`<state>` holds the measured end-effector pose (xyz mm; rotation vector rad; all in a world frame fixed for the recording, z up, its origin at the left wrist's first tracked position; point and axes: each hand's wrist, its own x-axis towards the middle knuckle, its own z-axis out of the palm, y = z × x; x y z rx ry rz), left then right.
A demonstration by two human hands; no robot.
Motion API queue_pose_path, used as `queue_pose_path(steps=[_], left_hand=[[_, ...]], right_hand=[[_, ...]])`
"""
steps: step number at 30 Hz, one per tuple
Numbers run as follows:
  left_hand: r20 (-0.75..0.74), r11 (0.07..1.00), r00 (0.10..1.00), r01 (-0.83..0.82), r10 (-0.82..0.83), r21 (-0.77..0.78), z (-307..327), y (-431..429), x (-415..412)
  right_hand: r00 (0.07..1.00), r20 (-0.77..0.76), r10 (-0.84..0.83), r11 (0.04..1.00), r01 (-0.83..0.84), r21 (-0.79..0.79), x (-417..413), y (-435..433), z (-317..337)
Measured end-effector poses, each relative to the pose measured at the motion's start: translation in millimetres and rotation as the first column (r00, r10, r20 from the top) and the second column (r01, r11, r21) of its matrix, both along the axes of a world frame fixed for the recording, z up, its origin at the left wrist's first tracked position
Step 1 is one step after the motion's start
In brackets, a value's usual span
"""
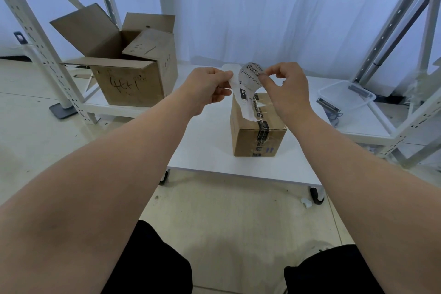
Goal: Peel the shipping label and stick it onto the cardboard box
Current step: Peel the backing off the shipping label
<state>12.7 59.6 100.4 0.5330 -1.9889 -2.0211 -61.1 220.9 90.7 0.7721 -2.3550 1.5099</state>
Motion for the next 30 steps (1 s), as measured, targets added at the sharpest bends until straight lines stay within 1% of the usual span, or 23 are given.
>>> queue_pose_path(steps=[4,8,11,14,19,22,25,27,30], left_hand=[[0.006,0.999,0.999,-0.037,0.037,-0.014,-0.9,-0.8,-0.7],[-0.001,0.999,1.0,-0.024,0.024,-0.035,-2.3,-2.6,-0.1],[0.008,0.998,0.999,-0.039,0.039,-0.043,-3.3,-4.0,-0.7],[-0.006,0.999,0.999,-0.044,0.044,0.011,-4.9,-5.2,-1.1],[-0.077,0.998,0.997,0.029,-0.025,0.048,-0.9,-3.6,0.0],[-0.034,0.991,0.998,0.061,-0.058,0.119,0.5,-2.6,-0.6],[0.03,0.969,0.983,0.173,-0.181,0.174,2.7,-2.6,1.5],[0.07,0.959,0.967,0.23,-0.244,0.164,2.4,-4.1,1.2],[0.092,0.974,0.974,0.195,-0.206,0.113,0.9,-4.9,0.0]], right_hand=[[1.0,-0.013,0.012,1.0,-0.012,0.008,0.3,0.5,0.0],[0.997,-0.077,0.029,1.0,-0.029,-0.003,1.9,0.0,1.1],[0.99,-0.117,0.076,0.997,-0.079,-0.018,5.4,-1.4,3.9],[0.983,-0.136,0.122,0.992,-0.124,-0.009,8.8,-2.8,6.2],[0.97,-0.197,0.14,0.99,-0.135,0.037,10.3,-5.9,8.4],[0.971,-0.193,0.138,0.99,-0.135,0.028,10.6,-6.6,9.0],[0.975,-0.17,0.141,0.99,-0.144,-0.007,11.0,-5.7,10.8],[0.979,-0.151,0.139,0.989,-0.144,-0.026,10.9,-4.8,12.3],[0.983,-0.111,0.149,0.988,-0.153,-0.031,9.6,-2.1,12.6]])
